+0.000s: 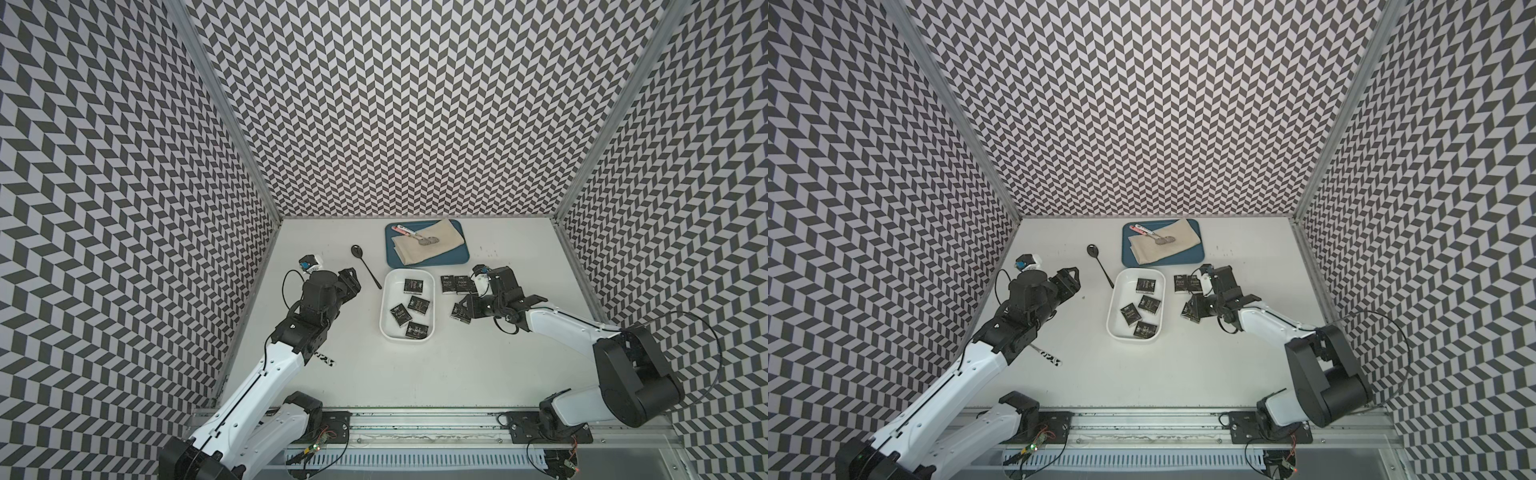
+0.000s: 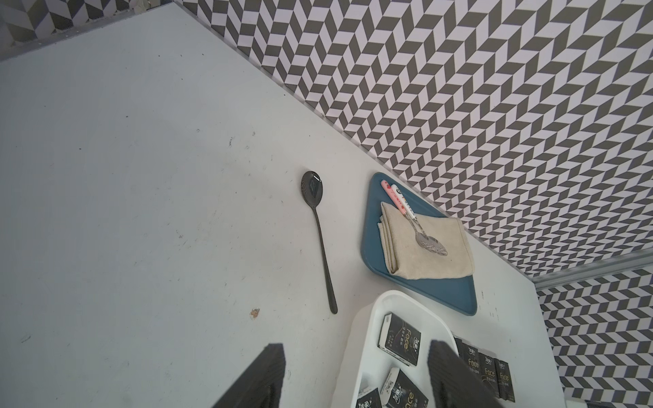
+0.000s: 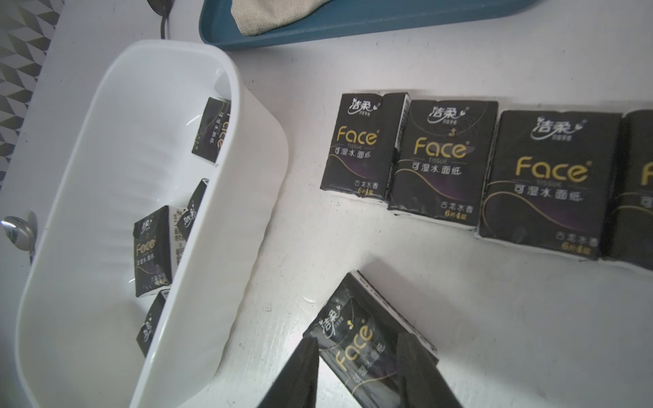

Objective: Take the pocket tissues out of the storage box
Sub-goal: Place the pocket tissues at the center of the board.

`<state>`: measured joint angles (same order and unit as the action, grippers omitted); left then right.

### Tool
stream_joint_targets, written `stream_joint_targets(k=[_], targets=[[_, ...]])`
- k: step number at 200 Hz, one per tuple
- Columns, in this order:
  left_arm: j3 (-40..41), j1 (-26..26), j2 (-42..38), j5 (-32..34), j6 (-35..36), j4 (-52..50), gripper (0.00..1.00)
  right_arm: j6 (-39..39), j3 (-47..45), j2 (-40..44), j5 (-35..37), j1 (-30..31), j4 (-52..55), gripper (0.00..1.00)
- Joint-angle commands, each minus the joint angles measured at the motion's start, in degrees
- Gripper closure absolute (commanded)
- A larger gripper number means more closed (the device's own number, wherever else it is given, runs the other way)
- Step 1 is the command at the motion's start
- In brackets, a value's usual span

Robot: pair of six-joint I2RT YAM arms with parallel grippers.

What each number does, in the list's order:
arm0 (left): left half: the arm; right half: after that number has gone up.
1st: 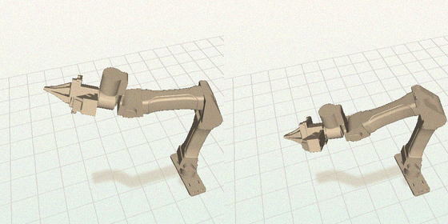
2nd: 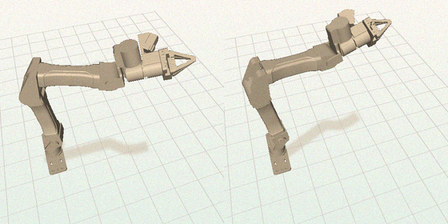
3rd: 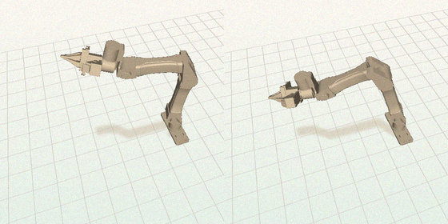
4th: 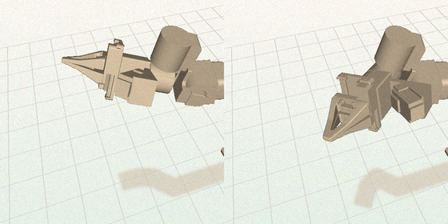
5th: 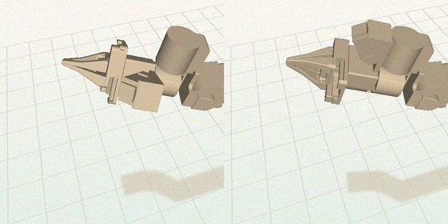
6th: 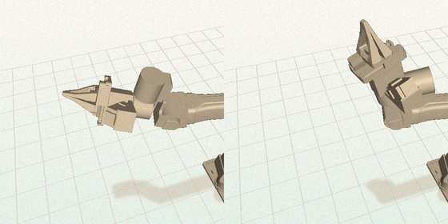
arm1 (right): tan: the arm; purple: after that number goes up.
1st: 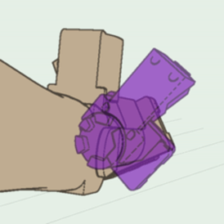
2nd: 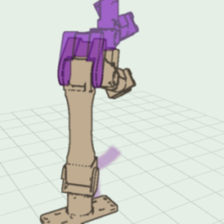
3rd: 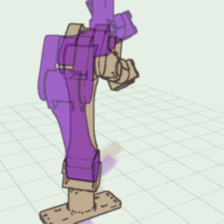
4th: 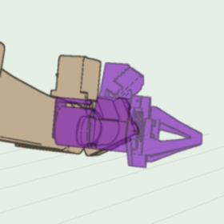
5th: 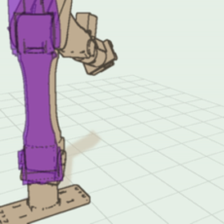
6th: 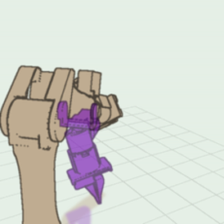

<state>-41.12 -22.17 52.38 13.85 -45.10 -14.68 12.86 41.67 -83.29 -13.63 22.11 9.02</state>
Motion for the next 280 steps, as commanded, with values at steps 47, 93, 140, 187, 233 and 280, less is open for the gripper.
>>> stream_joint_targets(k=[47, 93, 140, 187, 233, 280], targets=[[-2.29, -0.41, -1.57, 0.84, 0.28, -1.12, 0.31, 1.31, 1.27, -6.71, -0.85, -2.16, -5.75, 0.57], [-1.91, -0.44, -1.16, 0.6, -0.07, -0.54, 0.31, 0.5, -1.22, -4.87, -1.89, -2.07, -5.28, 0.58], [-1.37, -0.5, -0.92, -0.22, -0.6, -0.09, 0.31, 1.7, -5.22, -2.18, -5.62, -0.99, -6.76, 0.58], [-1.1, -0.5, -2.09, 0.22, -0.6, -0.53, 0.31, 2.26, -6.49, -0.49, -5.28, 0.94, -6.84, 0.59], [-0.65, -0.5, -2.19, 0.04, -0.78, -0.35, 0.31, 2.1, -7.28, -0.83, -4.3, 1.85, -6.63, 0.7], [-0.4, -0.5, -1.94, -0.08, -0.87, 0.0, 0.31, 2.52, -8.88, -3.81, -5.09, 2.49, -9.09, 0.71]])
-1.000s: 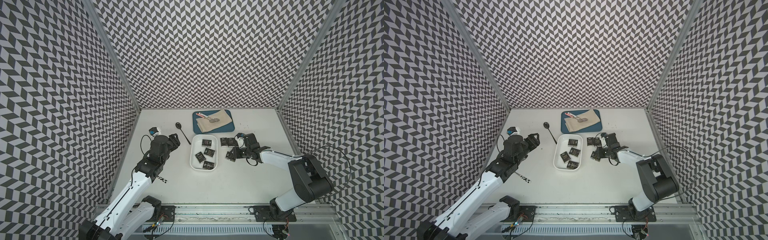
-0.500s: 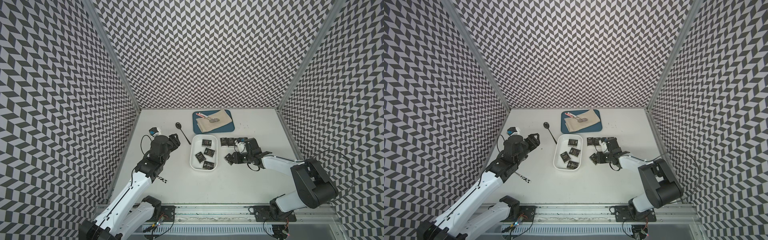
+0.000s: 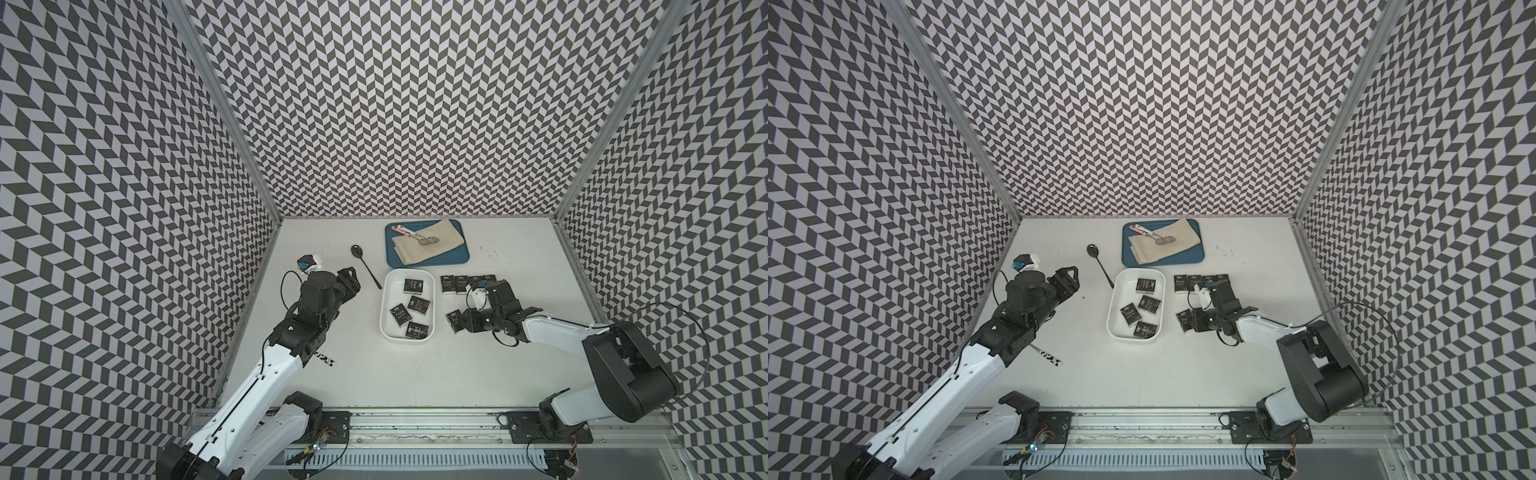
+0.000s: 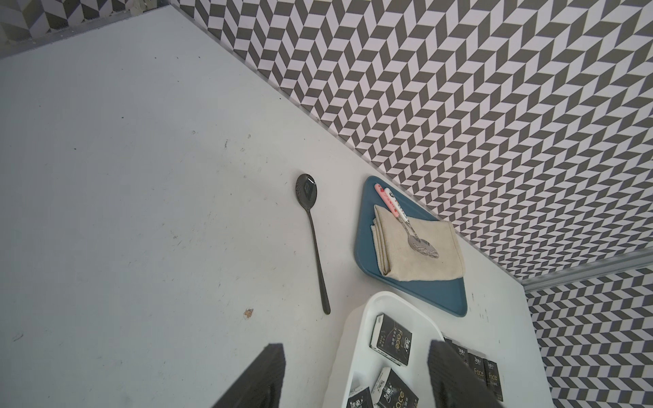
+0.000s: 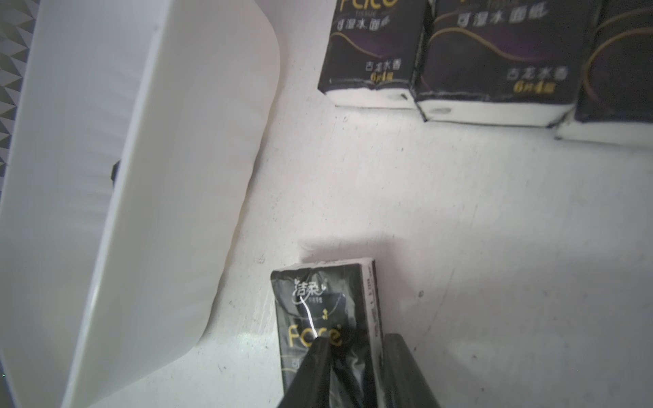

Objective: Take the pocket tissues out of the storage box
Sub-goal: Place the pocket tissues at the center of the board.

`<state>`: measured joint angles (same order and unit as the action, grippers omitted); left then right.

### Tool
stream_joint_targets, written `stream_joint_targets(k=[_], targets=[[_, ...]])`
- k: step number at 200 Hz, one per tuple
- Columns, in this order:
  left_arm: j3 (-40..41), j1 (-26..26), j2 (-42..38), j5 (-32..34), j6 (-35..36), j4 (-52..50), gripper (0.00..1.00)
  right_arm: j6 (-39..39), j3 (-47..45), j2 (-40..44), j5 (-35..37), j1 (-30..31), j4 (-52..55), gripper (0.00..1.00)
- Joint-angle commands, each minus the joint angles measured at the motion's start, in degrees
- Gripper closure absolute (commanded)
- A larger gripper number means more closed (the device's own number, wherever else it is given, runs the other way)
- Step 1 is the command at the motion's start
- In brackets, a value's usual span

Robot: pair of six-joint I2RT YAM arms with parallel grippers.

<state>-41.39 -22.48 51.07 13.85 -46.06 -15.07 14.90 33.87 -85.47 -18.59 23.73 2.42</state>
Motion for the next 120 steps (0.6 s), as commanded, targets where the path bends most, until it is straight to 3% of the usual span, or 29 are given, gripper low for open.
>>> stream_joint_targets(k=[1, 38, 120], targets=[[-0.12, -0.2, -0.63, -0.06, 0.1, 0.39, 0.31, 0.53, -1.08, -1.67, -0.13, 0.92, -2.5, 0.71], [-0.1, -0.2, -0.45, -0.27, 0.01, 0.65, 0.31, 1.3, -1.41, -1.89, 0.79, 1.63, -3.92, 0.88], [0.07, -0.2, -1.59, 0.13, 0.36, 0.04, 0.31, 14.38, -4.86, -4.54, 9.5, 1.06, -12.65, 0.9]])
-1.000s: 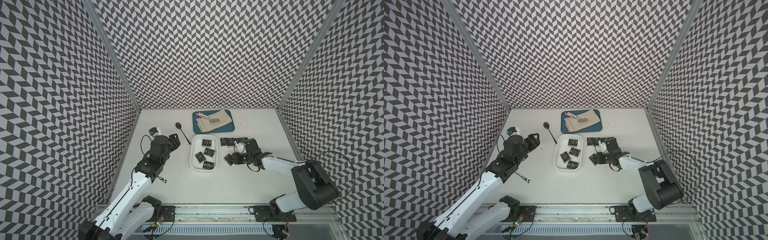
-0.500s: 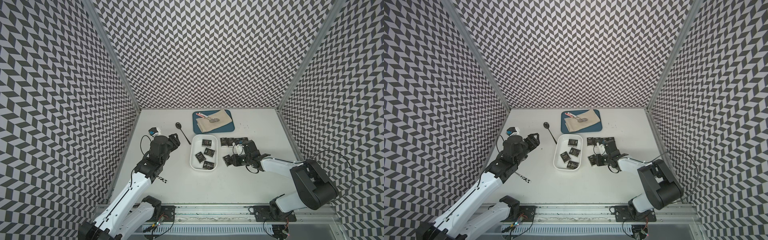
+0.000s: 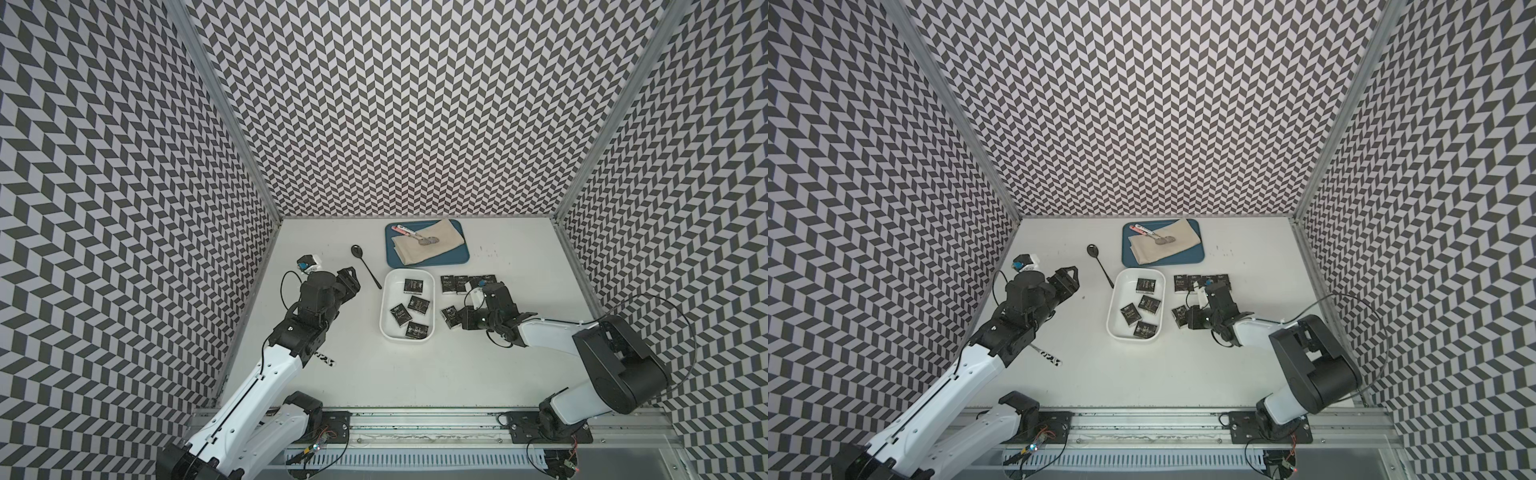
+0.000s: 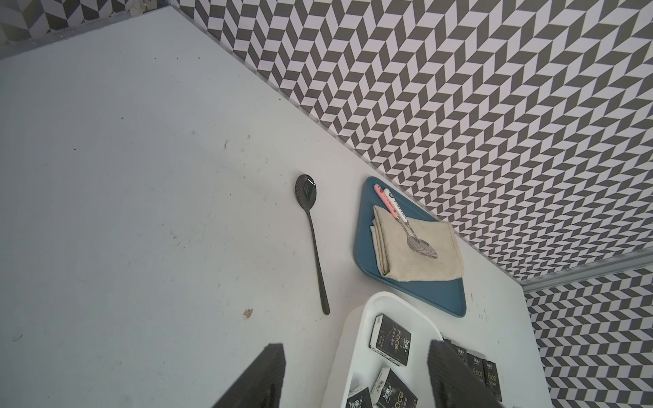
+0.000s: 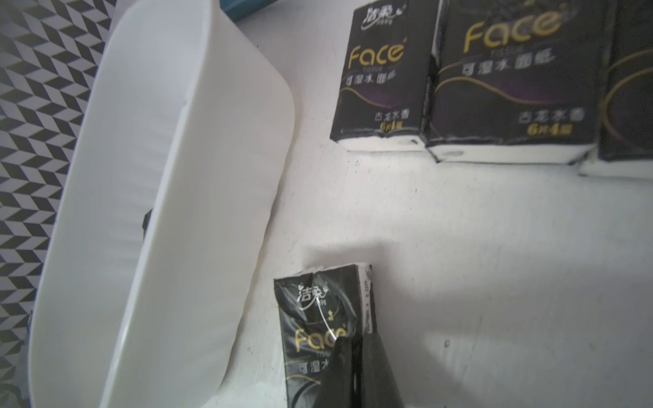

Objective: Take the pocket tissues out of the storage box
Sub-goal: Place the pocket tissues at the center of the board.

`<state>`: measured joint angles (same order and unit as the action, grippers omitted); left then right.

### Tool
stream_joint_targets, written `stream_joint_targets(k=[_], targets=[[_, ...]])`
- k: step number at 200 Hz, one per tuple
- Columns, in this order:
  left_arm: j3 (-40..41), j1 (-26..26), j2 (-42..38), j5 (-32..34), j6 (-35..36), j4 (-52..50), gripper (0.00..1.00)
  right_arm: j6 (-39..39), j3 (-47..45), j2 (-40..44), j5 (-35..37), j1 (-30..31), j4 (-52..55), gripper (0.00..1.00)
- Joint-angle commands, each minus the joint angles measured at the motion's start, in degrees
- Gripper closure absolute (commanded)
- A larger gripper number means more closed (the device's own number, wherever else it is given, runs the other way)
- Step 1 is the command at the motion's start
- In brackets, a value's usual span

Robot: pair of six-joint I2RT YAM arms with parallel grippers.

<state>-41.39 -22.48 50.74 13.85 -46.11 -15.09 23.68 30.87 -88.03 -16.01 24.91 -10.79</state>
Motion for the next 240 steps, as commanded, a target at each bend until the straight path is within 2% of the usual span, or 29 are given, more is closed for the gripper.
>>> stream_joint_targets(k=[1, 46, 89, 240], targets=[[0.08, -0.2, -1.26, 0.13, 0.4, 0.06, 0.31, 5.68, -1.87, -1.98, 7.11, -0.12, 0.57, 0.9], [0.24, -0.2, -0.91, -0.13, 0.49, 0.5, 0.31, 12.0, -3.01, 0.36, 10.32, -0.12, -1.85, 0.89], [0.23, -0.19, -0.92, -0.4, 0.48, 0.59, 0.31, 15.31, -1.96, -1.99, 9.0, -0.06, -4.52, 0.88], [-0.41, -0.2, -0.4, 0.3, 1.11, 0.5, 0.31, 17.89, 1.58, -5.79, 7.75, 0.3, -6.82, 0.85]])
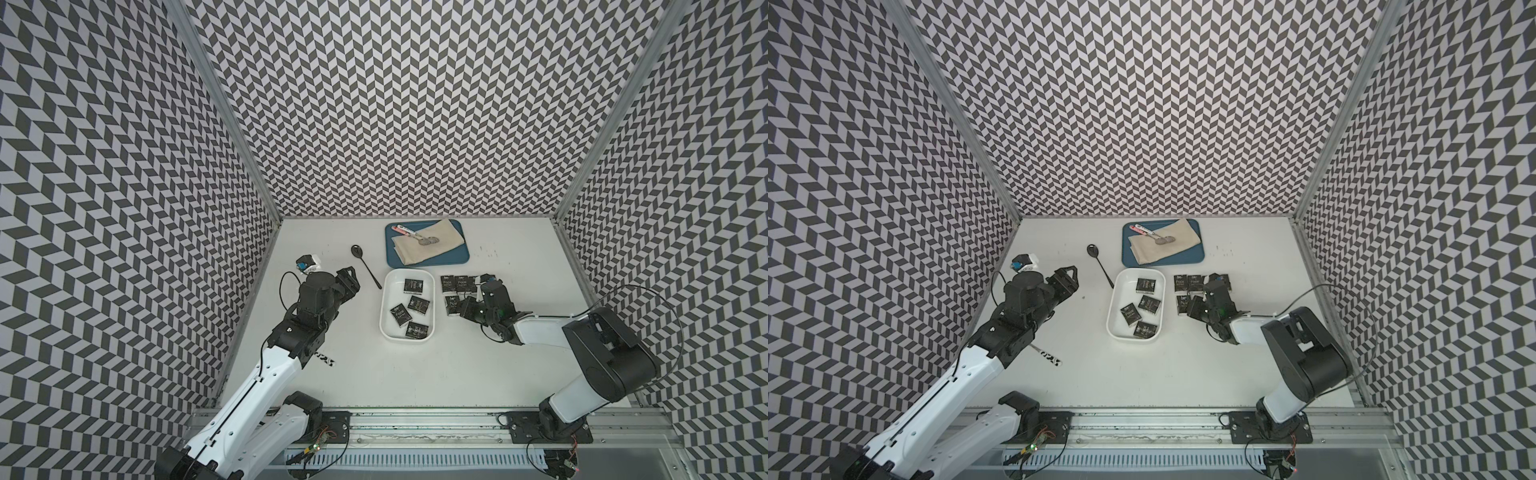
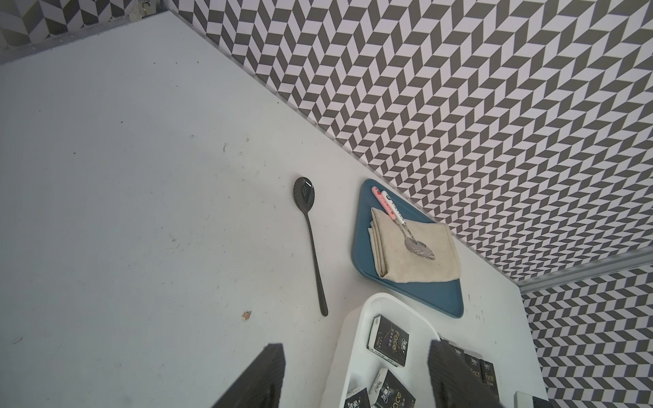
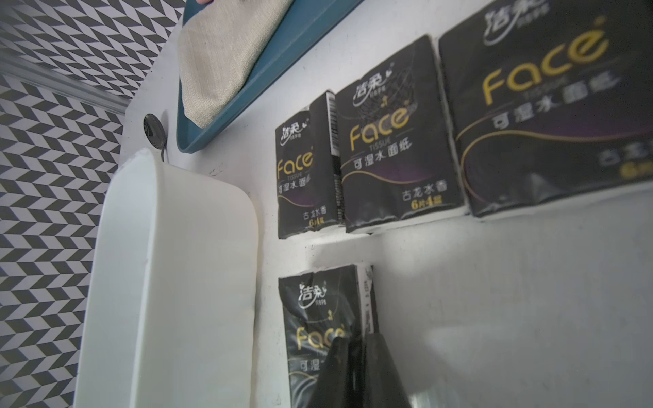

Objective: Take the pocket tissues out of the storage box
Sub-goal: Place the pocket tissues at the center of the board.

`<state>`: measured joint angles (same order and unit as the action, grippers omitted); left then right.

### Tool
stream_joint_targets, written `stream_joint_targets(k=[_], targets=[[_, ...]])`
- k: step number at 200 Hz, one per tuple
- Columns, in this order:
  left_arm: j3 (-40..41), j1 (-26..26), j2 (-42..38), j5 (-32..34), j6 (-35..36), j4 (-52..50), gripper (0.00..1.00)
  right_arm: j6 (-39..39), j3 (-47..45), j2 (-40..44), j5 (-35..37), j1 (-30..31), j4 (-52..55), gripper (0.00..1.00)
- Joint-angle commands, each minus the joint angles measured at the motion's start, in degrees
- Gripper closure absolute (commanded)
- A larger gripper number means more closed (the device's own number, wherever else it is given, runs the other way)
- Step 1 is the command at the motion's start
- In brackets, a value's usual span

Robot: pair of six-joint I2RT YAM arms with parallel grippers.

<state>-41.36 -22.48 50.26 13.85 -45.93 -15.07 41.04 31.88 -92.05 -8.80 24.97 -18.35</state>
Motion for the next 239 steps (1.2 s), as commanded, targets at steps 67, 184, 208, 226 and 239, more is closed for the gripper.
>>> stream_joint_targets(k=[67, 184, 208, 226, 239], targets=[[-0.37, -0.19, 0.18, 0.56, 1.11, 0.39, 0.31, 1.09, 1.65, -2.52, 0.36, 0.3, 0.33, 0.83], [-0.02, -0.11, -0.89, 0.85, 1.11, 0.04, 0.31, 0.67, 3.08, 2.05, 0.05, 0.35, 1.88, 0.78], [-0.04, -0.11, -0.72, 0.59, 1.02, 0.04, 0.31, -0.18, 4.94, 5.77, -0.68, 0.34, 4.11, 0.75], [-0.06, -0.09, -0.82, 0.57, 0.93, -0.05, 0.31, -1.16, 6.38, 8.56, -0.91, 0.39, 6.03, 0.72], [0.02, -0.11, -0.95, 0.61, 0.93, -0.13, 0.31, -2.32, 7.36, 10.21, -1.68, 0.37, 7.26, 0.71]])
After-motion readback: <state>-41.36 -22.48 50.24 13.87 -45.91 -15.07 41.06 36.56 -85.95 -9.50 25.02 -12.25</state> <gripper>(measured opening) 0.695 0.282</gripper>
